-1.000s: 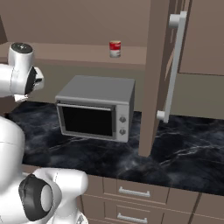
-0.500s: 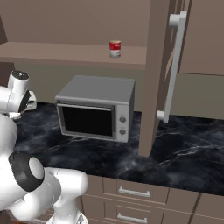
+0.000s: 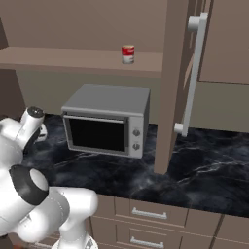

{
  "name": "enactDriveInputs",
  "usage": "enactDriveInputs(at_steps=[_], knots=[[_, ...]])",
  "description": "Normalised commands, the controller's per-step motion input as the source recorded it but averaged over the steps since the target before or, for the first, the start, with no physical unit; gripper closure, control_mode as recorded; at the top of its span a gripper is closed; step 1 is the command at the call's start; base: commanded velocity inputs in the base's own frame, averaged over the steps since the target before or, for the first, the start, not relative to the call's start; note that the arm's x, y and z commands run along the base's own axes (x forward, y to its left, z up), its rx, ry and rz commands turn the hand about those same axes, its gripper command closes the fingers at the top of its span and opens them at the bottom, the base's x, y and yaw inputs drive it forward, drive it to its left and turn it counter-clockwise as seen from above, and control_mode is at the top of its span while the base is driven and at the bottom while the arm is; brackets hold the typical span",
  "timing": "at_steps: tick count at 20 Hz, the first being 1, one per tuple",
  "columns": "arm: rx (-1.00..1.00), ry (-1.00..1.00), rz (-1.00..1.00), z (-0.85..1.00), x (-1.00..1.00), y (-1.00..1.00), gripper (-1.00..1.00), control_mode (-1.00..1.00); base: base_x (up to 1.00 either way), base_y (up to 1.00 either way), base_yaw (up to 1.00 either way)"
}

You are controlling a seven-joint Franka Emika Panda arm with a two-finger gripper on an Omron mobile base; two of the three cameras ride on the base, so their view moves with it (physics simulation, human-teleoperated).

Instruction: Restock the canned food cabinet by taking the new fresh canned food from the counter and placing it in the cabinet. Then, take the old canned food from the cabinet and place it on the counter.

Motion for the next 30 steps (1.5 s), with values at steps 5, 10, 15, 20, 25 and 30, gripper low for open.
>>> enactDriveInputs(at_steps=[5, 10, 15, 20, 25, 30], knots=[[0.04, -0.2, 0.03, -0.84, -0.01, -0.06, 1.0, -1.0, 0.0, 0.0, 0.0], [0.04, -0.24, 0.0, -0.34, 0.36, 0.1, 1.0, -1.0, 0.0, 0.0, 0.0], [0.06, -0.15, 0.0, -0.19, 0.44, 0.1, 1.0, -1.0, 0.0, 0.0, 0.0], [0.01, -0.01, -0.03, -0.13, 0.38, 0.0, -1.0, -1.0, 0.0, 0.0, 0.0], [0.0, 0.0, -0.17, 0.61, 0.03, 0.04, -1.0, -1.0, 0.0, 0.0, 0.0], [0.0, 0.01, -0.17, 1.0, 0.0, 0.01, -1.0, -1.0, 0.0, 0.0, 0.0]])
